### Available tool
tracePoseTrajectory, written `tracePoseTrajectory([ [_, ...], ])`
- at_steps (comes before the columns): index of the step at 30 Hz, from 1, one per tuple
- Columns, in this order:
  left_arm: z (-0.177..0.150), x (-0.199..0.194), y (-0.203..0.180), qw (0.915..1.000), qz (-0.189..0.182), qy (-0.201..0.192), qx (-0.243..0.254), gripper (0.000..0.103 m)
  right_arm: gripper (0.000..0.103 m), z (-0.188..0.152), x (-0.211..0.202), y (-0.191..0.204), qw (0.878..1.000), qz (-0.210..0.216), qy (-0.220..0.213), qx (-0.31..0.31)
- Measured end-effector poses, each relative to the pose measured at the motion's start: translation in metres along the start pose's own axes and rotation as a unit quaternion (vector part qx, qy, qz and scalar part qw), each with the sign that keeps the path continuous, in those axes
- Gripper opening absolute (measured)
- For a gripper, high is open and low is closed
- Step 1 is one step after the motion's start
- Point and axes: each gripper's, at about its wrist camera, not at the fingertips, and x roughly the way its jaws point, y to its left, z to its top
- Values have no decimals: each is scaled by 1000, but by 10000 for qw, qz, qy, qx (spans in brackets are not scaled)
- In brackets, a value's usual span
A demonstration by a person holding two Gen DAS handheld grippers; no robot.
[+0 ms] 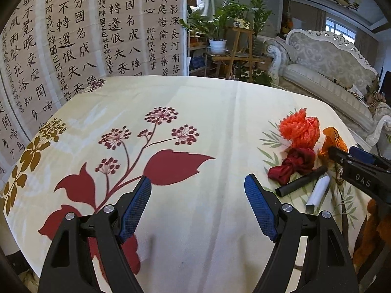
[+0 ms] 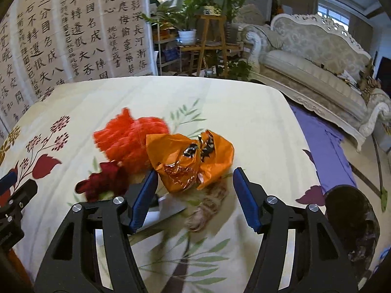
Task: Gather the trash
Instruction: 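Grasp the orange plastic bag with the right gripper, then grasp the orange mesh net with the left gripper while the right holds the bag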
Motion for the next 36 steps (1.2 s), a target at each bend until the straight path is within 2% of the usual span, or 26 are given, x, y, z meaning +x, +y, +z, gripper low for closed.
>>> tracePoseTrajectory([
  [5, 6, 2, -10, 9999, -82, -28, 53, 76, 61, 5, 10, -11, 9999, 25, 32, 137],
  [9, 13, 4, -19, 9998, -136, -69, 122, 76, 38, 8, 16, -17, 9998, 66, 63, 174],
  [11, 16, 5, -23, 9997, -174, -84, 151, 76, 32, 8, 19, -19, 9997, 97, 86, 187],
  [13, 19, 7, -29, 9995, -211, -98, 201, 76, 19, 8, 19, -22, 9997, 88, 74, 200],
  [29, 41, 22, -83, 9965, -618, -161, 537, 76, 15, 4, 11, -58, 9992, -116, -68, 389],
  [36, 49, 40, -106, 9947, -662, -79, 788, 76, 15, 6, 16, -66, 9992, -154, -57, 376],
])
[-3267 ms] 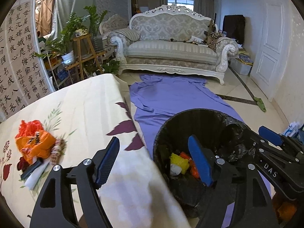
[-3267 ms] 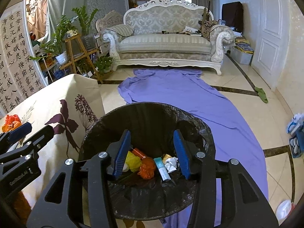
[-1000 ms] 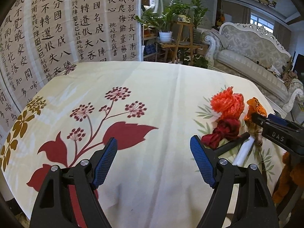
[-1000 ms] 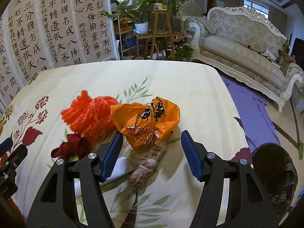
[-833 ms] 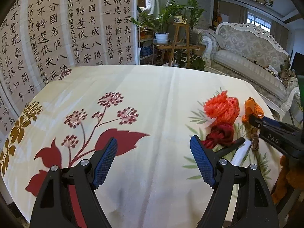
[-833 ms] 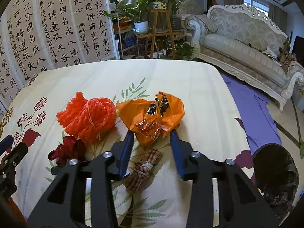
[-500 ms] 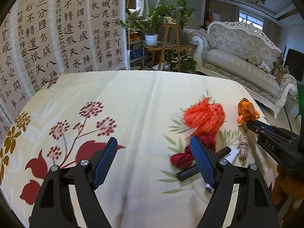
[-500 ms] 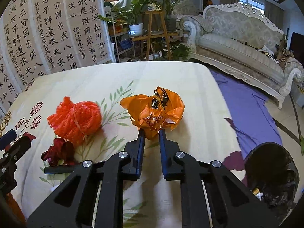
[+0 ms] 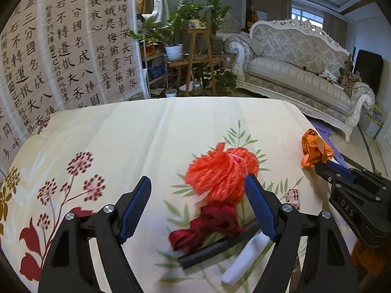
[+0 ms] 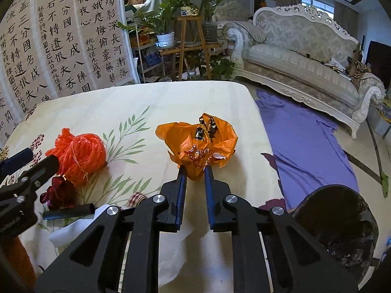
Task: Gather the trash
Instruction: 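Grasp the orange mesh net with the left gripper while the right holds the bag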
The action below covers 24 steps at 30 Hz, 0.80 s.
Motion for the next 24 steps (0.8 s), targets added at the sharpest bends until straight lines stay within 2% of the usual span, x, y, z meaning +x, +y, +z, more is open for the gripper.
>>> tracePoseTrajectory([
  [10, 1, 24, -10, 9994, -57, 260, 212, 76, 15, 3, 5, -2, 10000, 57, 44, -4],
  [12, 1, 26, -11, 9992, -118, 273, 277, 72, 15, 3, 6, -2, 10000, 70, 62, -4],
  [14, -1, 28, -14, 9987, -186, 334, 338, 59, 15, 3, 6, -2, 9999, 78, 72, -13],
  [19, -3, 31, -15, 9985, -219, 333, 373, 41, 15, 3, 6, -3, 9999, 93, 80, -36],
  [24, 2, 26, -8, 9993, -209, 170, 274, 40, 15, 3, 6, 0, 9999, 70, 69, -59],
])
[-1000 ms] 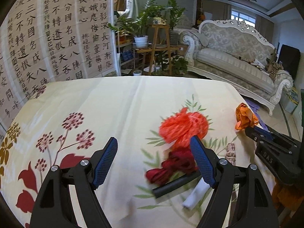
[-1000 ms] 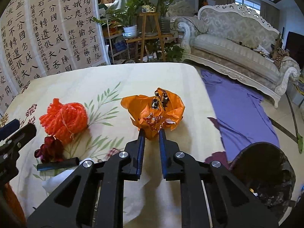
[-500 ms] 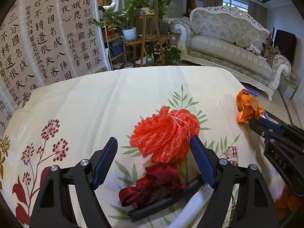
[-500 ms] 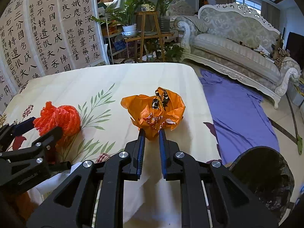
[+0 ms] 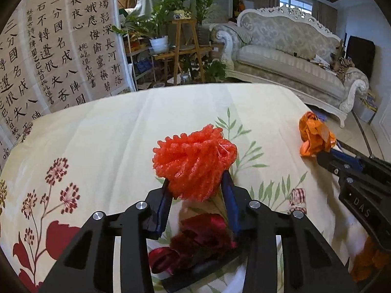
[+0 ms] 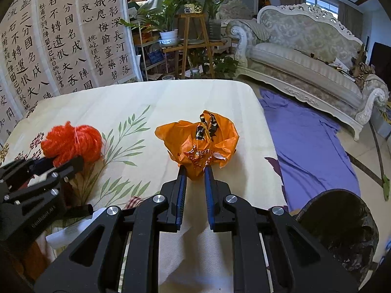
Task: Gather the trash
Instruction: 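Grasp the orange mesh net with the left gripper while the right holds the bag, then carry the orange net and bag over the bin and open both grippers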
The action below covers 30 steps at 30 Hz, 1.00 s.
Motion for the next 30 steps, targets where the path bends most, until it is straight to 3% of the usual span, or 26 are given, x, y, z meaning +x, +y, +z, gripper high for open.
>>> tracePoseTrajectory([
  [12, 6, -29, 25, 9987, 126, -373, -328, 40, 14, -6, -9, 8, 10000, -3, -52, -34],
  [30, -32, -89, 31, 9967, 138, -534, -593, 40, 14, -43, -59, 14, 9999, -17, -109, -27],
])
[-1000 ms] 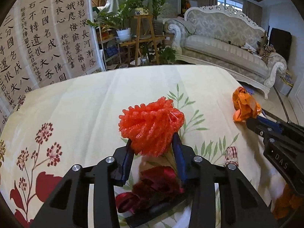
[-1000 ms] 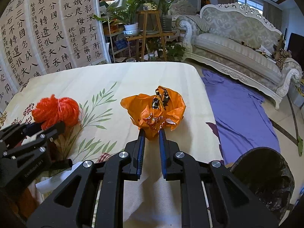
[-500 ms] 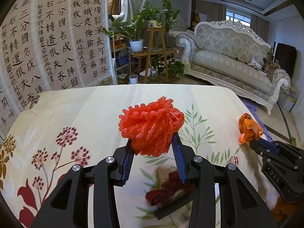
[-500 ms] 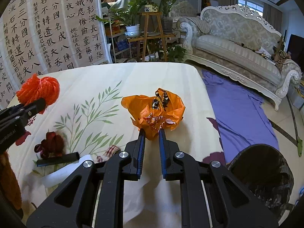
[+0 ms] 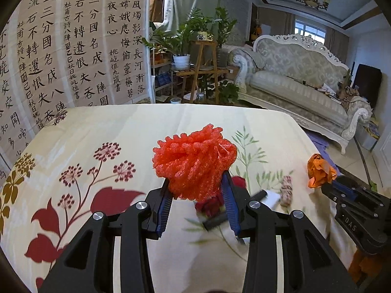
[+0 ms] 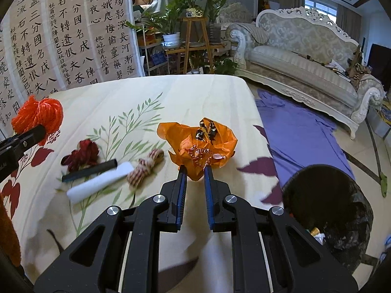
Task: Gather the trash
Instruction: 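Carry the orange net and bag over the bin and open both grippers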
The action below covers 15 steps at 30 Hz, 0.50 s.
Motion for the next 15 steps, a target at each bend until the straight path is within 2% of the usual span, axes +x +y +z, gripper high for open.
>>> tracePoseTrajectory([
  [8, -18, -20, -19, 9997, -247, -11, 55, 40, 14, -19, -31, -8, 9999, -99, -94, 14],
  [15, -30, -31, -53, 9980, -584, -16, 240, 40, 14, -34, -52, -26, 9994, -273, -174, 151],
])
